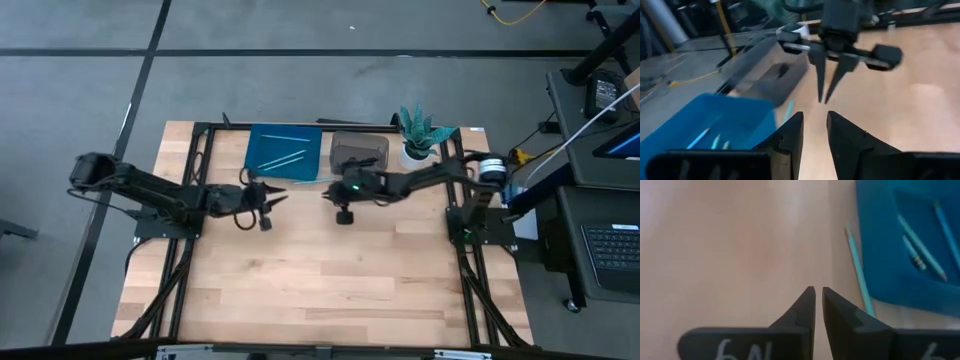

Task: Sort pens & pencils
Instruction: Put the light green pencil into the blue bin

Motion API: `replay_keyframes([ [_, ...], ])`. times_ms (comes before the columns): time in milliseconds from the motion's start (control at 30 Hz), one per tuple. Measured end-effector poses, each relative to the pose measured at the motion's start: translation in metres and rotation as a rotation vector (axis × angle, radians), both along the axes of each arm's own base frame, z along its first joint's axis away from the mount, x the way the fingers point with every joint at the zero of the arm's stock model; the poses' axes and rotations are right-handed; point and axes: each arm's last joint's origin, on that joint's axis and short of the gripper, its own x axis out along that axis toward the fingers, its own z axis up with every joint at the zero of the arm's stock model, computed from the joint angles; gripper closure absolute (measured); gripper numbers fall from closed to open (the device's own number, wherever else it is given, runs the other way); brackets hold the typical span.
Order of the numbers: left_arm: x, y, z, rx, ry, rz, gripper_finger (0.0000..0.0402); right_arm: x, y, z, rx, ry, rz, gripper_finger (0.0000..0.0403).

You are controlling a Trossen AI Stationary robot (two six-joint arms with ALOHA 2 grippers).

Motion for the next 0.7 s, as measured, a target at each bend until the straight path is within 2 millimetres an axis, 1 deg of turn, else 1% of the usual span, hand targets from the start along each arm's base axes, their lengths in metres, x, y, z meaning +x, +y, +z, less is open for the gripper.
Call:
replay_keyframes([
  [67, -0.003, 0.005, -0.005, -0.005, -0.001, 0.017, 0.0319, 0.015, -0.011, -0.006, -0.012, 0.098, -0.025, 0.0366],
  [167, -0.004, 0.01, -0.007, -0.003, 0.007, 0.025, 0.0319, 0.034, -0.026, -0.015, -0.043, 0.246, -0.04, 0.0366],
  [233, -0.004, 0.013, -0.008, 0.008, 0.016, 0.035, 0.0319, 0.045, -0.033, -0.017, -0.082, 0.291, -0.076, 0.0366],
  [300, -0.004, 0.014, -0.009, 0.016, 0.029, 0.039, 0.0319, 0.053, -0.035, -0.013, -0.114, 0.297, -0.083, 0.0366],
  [433, -0.004, 0.016, -0.009, 0.023, 0.04, -0.017, 0.0319, 0.057, -0.037, -0.009, -0.15, 0.292, -0.094, 0.0366],
  [533, -0.004, 0.019, -0.009, 0.025, 0.042, -0.011, 0.0319, 0.057, -0.038, -0.009, -0.188, 0.305, -0.137, 0.0366],
  [700, -0.004, 0.023, -0.009, 0.05, 0.056, -0.022, 0.0319, 0.056, -0.043, -0.009, -0.189, 0.304, -0.149, 0.0366],
])
